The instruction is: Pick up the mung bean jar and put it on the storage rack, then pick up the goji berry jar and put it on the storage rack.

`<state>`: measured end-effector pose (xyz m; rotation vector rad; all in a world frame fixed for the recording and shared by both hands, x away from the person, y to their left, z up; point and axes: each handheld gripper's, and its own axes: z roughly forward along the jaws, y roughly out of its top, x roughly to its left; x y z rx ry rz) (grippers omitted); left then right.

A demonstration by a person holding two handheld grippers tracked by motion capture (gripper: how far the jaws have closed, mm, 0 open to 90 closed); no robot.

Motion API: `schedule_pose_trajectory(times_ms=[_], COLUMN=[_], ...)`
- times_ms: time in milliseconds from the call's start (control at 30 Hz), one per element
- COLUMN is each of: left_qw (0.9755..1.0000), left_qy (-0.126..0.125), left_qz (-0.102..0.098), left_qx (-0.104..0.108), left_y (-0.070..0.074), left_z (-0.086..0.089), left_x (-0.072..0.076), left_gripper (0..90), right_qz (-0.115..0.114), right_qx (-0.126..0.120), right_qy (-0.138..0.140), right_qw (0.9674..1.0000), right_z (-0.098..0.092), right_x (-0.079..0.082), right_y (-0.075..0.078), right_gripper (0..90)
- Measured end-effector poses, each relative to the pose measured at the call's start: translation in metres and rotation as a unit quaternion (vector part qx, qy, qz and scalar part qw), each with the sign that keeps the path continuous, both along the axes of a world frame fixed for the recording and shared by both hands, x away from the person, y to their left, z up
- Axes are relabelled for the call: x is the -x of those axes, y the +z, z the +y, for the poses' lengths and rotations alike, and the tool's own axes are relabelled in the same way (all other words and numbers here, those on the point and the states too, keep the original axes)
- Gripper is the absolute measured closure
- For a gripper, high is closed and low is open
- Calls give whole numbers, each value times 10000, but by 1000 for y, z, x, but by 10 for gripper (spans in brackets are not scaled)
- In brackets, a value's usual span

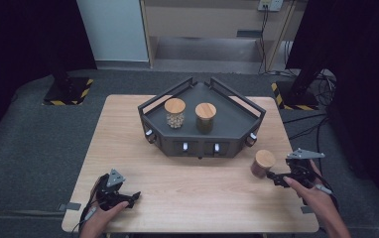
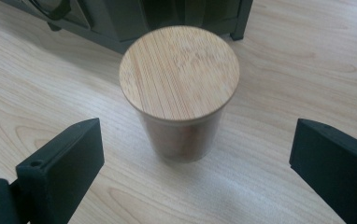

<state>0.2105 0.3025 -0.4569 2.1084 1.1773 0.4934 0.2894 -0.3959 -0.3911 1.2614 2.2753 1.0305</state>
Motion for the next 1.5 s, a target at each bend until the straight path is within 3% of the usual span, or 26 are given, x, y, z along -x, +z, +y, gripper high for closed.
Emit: schedule_pose_trajectory(times_ms=[567, 1500], left_qw=[10000, 10000], left_qy=[2, 6], left_qz=[0, -1], left_qx=[0, 0], left_y=[0, 0], left_z=[0, 0], left_x=[0, 0], left_gripper=[0, 0], right_qz=[168, 305], right_qx=[72, 85], right_qy=[8, -43], right_qw=[9998, 9995], right_z=[1, 10], right_x=[-1, -13], right_y=[-20, -37], right_gripper=[33, 42])
